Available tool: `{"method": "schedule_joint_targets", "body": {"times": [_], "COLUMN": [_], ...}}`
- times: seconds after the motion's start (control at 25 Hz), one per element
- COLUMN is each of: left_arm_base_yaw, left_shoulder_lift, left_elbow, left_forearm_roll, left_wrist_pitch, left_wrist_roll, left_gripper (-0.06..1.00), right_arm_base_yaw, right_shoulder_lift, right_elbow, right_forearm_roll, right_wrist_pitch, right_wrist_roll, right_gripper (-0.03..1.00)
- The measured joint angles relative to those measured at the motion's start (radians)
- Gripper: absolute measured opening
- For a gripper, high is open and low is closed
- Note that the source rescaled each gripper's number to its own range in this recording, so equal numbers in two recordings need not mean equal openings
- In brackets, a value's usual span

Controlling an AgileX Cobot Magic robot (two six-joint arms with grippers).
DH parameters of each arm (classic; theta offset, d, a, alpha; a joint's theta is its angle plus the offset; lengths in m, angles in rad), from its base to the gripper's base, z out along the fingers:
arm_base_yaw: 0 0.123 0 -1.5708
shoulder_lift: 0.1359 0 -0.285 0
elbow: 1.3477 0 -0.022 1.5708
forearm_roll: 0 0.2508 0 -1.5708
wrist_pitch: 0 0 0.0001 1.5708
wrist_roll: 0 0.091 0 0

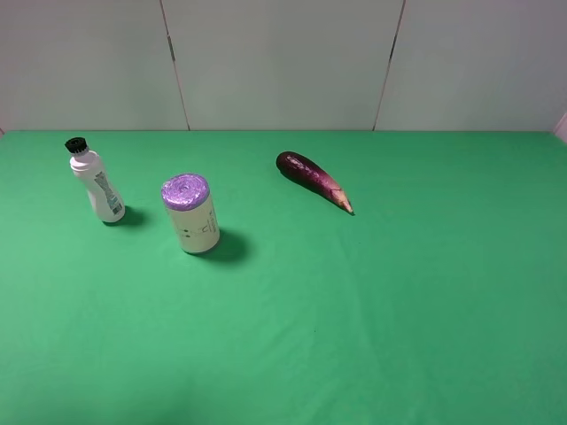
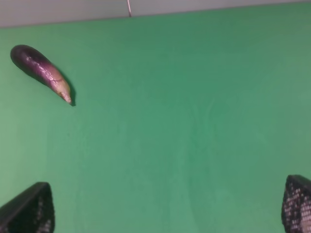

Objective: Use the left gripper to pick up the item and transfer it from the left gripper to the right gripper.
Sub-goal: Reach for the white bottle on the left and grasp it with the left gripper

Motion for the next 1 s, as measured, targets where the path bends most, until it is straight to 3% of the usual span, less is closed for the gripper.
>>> {"method": "schedule_joint_targets", "body": {"times": [0.48, 1.0], "left_arm_base_yaw": [-0.001, -0.089], "left_shoulder_lift": [0.387, 0.78], "left_elbow": [-0.211, -0.308], "left_forearm_roll": [-0.012, -0.029], "left_wrist_pitch": [-0.025, -0.08], "left_wrist_roll": [-0.052, -0.052], "left_gripper": [1.0, 1.0], "right_arm_base_yaw": [0.0, 0.0], "right_shoulder_lift": [0.0, 0.0], "right_elbow": [0.0, 0.0], "right_forearm_roll": [0.0, 0.0], "right_wrist_pitch": [0.0, 0.0], "right_wrist_roll": [0.0, 0.0], "right_gripper": [1.0, 1.0]}}
